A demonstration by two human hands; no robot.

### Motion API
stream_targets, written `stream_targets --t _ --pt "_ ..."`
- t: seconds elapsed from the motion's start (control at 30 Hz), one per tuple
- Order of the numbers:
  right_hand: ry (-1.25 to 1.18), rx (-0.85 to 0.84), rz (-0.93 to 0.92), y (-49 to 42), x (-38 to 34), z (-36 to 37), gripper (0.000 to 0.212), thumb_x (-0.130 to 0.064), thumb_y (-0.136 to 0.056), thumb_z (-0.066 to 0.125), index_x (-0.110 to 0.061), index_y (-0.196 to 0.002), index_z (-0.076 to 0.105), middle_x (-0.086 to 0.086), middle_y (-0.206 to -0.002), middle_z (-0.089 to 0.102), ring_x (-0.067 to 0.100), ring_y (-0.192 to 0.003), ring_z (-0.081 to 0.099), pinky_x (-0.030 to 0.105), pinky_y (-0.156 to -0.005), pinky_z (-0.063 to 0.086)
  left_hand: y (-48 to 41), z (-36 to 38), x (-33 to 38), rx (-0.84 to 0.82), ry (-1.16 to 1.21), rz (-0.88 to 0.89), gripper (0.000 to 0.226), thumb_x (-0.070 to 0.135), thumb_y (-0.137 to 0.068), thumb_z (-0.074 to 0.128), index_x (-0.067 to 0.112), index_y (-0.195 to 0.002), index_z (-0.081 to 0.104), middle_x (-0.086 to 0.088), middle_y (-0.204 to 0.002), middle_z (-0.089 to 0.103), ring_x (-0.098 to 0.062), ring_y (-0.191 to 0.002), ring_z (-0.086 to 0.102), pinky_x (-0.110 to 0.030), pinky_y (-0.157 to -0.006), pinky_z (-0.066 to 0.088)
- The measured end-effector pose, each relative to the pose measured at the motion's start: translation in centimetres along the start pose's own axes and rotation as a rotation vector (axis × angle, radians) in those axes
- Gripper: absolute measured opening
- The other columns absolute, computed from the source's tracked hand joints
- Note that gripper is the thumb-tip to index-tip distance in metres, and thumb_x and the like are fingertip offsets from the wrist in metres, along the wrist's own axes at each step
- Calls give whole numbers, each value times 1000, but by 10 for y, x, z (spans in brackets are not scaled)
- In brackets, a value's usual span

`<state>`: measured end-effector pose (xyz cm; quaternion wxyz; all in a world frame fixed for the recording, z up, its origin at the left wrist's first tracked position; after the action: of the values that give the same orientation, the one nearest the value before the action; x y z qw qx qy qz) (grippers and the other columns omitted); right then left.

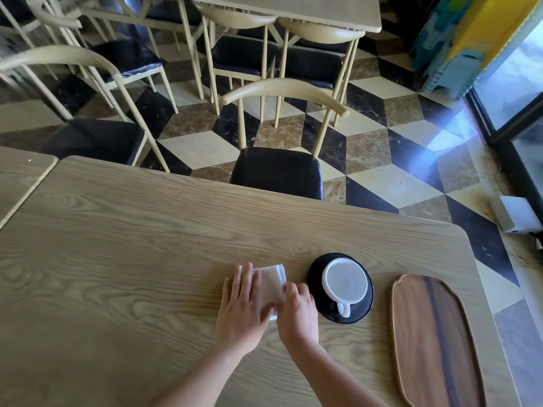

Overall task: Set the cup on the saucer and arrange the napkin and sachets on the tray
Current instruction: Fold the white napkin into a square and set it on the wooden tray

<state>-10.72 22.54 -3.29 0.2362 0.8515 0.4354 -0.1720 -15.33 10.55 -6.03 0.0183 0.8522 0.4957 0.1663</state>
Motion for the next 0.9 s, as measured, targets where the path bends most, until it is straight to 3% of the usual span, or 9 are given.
stream_targets --t 0.1,0.17,0.3,0.37,0.43,0.5,0.6,0.7,0.9 --pt "1 -17 15 1 2 2 29 -6 -83 57 -14 -111 57 6 -111 54 29 -97 53 34 -84 44 8 -10 5 147 326 -158 81 22 -79 73 3 -147 33 -19 -157 26 -38 -145 25 -47 -116 30" --pt "-16 -27 39 2 2 4 27 -4 -83 53 -14 -108 56 6 -109 54 29 -98 53 34 -83 44 15 -15 6 241 489 -328 77 7 -73 76 -1 -141 41 -22 -144 45 -39 -134 41 -45 -109 35" --pt "-73 -66 86 6 2 4 27 -9 -80 57 -16 -105 55 3 -105 55 27 -96 55 32 -80 43 20 -15 -2 167 718 -674 63 13 -76 74 1 -134 50 -20 -128 60 -36 -122 52 -42 -103 40" --pt "-99 -85 106 7 3 3 28 -12 -77 61 -17 -104 56 0 -104 56 24 -95 56 31 -78 42 18 -17 -10 119 787 -740 40 19 -78 71 4 -115 62 -14 -106 69 -34 -104 61 -38 -85 48" --pt "-140 -110 121 10 6 2 28 -15 -75 64 -19 -102 55 -1 -100 59 23 -92 57 32 -77 45 17 -20 -16 118 846 -713 14 18 -80 68 7 -85 62 -10 -75 64 -34 -76 59 -34 -63 40" --pt "-205 -141 119 12 10 1 30 -17 -75 68 -19 -101 54 -2 -96 61 21 -90 58 35 -79 48 16 -23 -16 131 884 -623 22 14 -80 64 14 -67 46 1 -57 48 -26 -59 44 -35 -56 31" --pt "-281 -161 85 14 17 -2 37 -17 -76 70 -18 -108 52 -3 -98 62 20 -91 61 40 -82 52 17 -29 -14 122 897 -516 28 10 -81 59 16 -65 36 4 -57 38 -18 -55 33 -35 -53 27" --pt "-236 -158 16 15 21 -10 66 -23 -79 70 -20 -136 37 1 -118 50 22 -96 61 35 -84 51 19 -37 -12 96 967 -410 21 13 -78 55 17 -68 37 6 -57 35 -17 -54 29 -35 -54 27" --pt "-154 -104 -264 12 10 -37 76 -35 -90 63 -28 -153 20 -10 -156 29 16 -133 41 31 -105 41 16 -61 -7 22 1009 -160 6 15 -71 50 12 -75 52 8 -58 38 -11 -56 32 -33 -54 26"
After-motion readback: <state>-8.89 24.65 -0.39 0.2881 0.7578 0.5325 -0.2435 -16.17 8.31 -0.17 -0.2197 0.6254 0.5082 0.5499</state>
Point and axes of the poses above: each hand's wrist, its own y-axis away from the middle knuckle, its own z-axis out of the palm, x = y × z, the point moved 4 cm from there along -y, towards the middle knuckle
